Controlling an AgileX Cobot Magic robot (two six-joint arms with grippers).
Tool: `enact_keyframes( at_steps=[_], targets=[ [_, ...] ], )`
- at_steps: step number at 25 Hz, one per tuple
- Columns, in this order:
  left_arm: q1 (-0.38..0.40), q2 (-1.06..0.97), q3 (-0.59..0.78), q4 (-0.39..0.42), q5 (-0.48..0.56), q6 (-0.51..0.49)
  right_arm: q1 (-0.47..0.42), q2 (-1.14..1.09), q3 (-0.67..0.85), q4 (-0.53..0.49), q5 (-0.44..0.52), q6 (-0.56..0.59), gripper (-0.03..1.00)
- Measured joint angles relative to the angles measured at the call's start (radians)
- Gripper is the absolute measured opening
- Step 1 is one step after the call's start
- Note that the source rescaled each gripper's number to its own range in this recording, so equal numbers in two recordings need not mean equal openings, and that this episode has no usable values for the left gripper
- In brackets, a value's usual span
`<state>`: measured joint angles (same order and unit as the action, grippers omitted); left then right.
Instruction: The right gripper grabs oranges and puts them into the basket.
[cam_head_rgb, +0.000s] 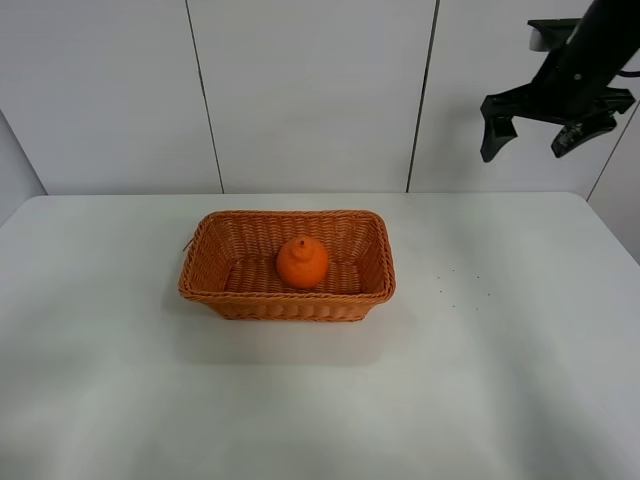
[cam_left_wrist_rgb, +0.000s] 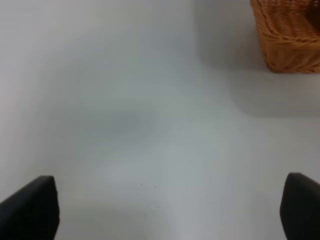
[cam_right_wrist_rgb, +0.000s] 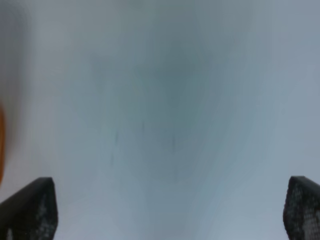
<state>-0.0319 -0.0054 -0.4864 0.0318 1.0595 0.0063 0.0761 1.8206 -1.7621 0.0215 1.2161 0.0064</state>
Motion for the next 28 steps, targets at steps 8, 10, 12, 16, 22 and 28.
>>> enact_keyframes(
  at_steps=[8, 10, 12, 16, 22, 28],
  targets=[
    [0.0, 0.0, 0.0, 0.0, 0.0, 0.0, 0.001, -0.506, 0.594, 0.005, 0.001, 0.0, 1.0],
    [0.0, 0.0, 0.0, 0.0, 0.0, 0.0, 0.001, -0.628, 0.742, 0.005, 0.002, 0.0, 1.0],
    [0.0, 0.0, 0.0, 0.0, 0.0, 0.0, 0.001, -0.763, 0.88, 0.005, -0.004, 0.0, 1.0],
    [0.0, 0.0, 0.0, 0.0, 0.0, 0.0, 0.001, -1.033, 1.097, 0.004, -0.086, -0.006, 1.0],
    [0.0, 0.0, 0.0, 0.0, 0.0, 0.0, 0.001, -1.447, 1.261, -0.002, -0.18, -0.018, 1.0],
    [0.0, 0.0, 0.0, 0.0, 0.0, 0.0, 0.001, -1.691, 1.266, -0.004, -0.189, -0.018, 1.0]
  ],
)
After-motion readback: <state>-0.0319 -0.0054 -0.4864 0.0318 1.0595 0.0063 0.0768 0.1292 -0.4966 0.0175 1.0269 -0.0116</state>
